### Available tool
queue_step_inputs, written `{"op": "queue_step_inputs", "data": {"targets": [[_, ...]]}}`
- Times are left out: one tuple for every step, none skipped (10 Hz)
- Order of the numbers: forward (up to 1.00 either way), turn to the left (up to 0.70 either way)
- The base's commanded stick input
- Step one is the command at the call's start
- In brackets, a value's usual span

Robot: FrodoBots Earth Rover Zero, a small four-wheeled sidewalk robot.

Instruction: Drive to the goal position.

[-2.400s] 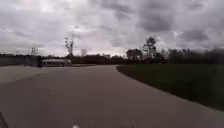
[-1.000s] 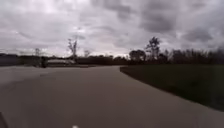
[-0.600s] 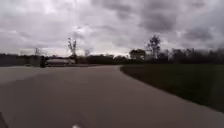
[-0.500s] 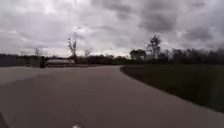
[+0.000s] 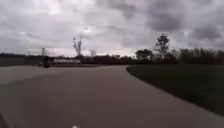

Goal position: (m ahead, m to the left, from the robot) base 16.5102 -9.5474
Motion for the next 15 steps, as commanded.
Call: {"op": "queue_step_inputs", "data": {"targets": [[1.00, 0.00], [1.00, 0.00], [1.00, 0.00], [1.00, 0.00], [1.00, 0.00], [1.00, 0.00], [1.00, 0.00], [1.00, 0.00], [1.00, 0.00], [1.00, -0.07], [1.00, -0.18], [1.00, -0.38], [1.00, -0.22], [1.00, 0.00], [1.00, 0.00]]}}
